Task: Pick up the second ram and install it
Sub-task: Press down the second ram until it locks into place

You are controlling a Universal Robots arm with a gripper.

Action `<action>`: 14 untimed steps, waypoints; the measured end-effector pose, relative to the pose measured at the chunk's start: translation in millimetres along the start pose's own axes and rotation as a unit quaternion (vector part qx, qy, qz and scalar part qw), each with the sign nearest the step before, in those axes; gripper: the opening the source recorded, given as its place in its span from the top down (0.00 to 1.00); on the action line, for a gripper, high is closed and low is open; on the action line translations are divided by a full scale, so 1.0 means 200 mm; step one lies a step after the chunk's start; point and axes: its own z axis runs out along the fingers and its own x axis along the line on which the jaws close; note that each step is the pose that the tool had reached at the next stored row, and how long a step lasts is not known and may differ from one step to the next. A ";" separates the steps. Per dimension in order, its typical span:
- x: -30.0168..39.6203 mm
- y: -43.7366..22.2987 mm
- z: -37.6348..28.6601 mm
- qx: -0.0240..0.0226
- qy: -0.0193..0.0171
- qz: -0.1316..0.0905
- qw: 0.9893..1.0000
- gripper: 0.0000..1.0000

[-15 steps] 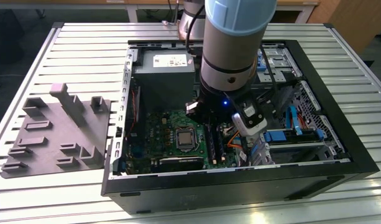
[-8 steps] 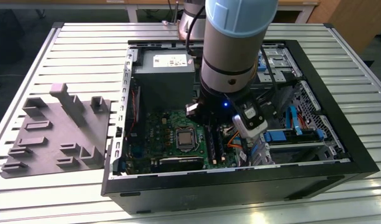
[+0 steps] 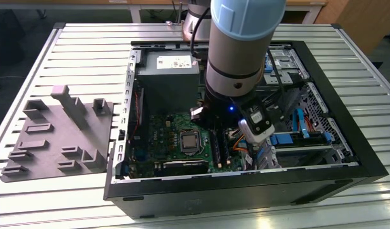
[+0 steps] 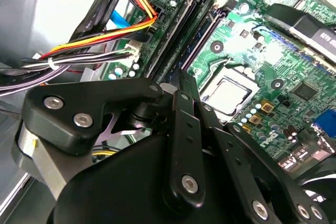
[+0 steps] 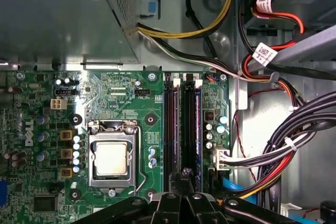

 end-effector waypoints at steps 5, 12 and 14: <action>0.000 -0.012 0.001 0.000 0.000 0.000 1.000 0.89; 0.000 -0.030 0.004 0.000 0.000 0.001 1.000 0.89; 0.000 -0.035 0.005 0.000 0.000 0.002 1.000 0.89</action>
